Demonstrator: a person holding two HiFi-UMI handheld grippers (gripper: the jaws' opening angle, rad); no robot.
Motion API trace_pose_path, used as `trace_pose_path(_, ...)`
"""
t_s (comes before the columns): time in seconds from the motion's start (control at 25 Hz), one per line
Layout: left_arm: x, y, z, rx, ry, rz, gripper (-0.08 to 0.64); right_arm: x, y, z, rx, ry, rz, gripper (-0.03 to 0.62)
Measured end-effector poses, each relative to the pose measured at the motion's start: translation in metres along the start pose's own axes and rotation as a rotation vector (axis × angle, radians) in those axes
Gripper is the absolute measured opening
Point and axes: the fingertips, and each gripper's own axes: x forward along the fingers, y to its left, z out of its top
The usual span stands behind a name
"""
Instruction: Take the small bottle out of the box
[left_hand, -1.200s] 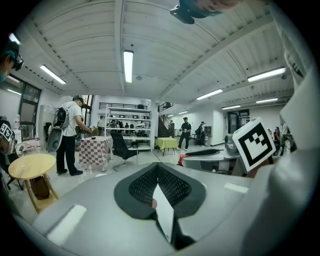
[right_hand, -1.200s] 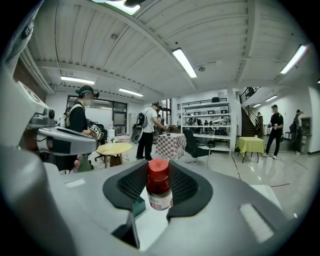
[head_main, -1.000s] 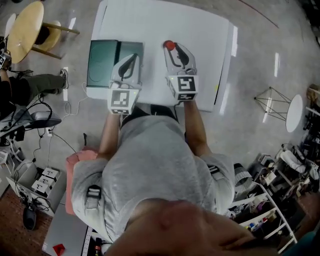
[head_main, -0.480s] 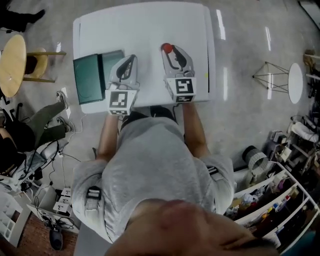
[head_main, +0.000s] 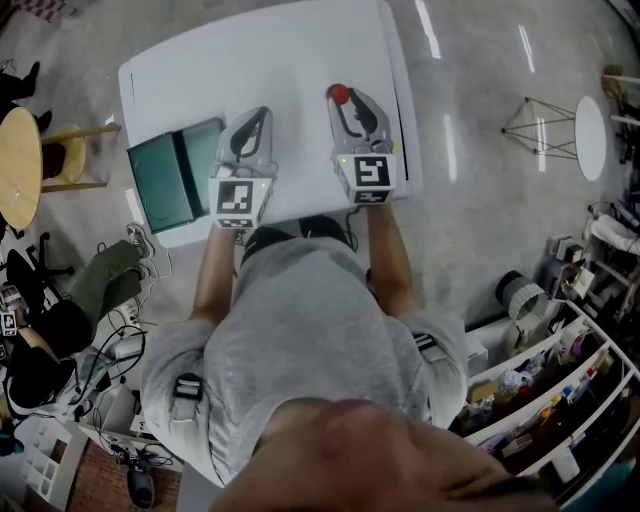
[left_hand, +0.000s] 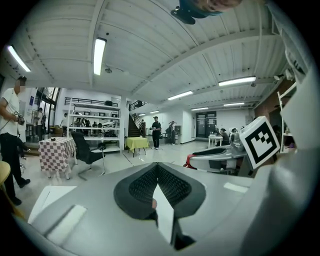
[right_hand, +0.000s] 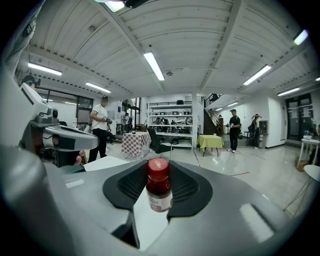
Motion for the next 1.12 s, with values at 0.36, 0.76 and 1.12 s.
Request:
trace_pose_path(0.36, 0.048, -0.006, -0.011, -0.013, 0.027, -0.051, 0.012, 0.019, -0.044, -0.018, 0.035, 0.027, -0.05, 0.129)
trace_pose_path(0.76, 0.1, -0.006, -0.029, -0.009, 0.057, -0.106, 0.012, 0.048, -0.079, -0.039, 0.057, 0.064, -0.09, 0.13)
trace_pose_path(1.12, 0.135, -0.004, -0.045, -0.004, 0.081, -0.133, 0.012, 0.078, -0.097, -0.051, 0.067, 0.077, -0.099, 0.13)
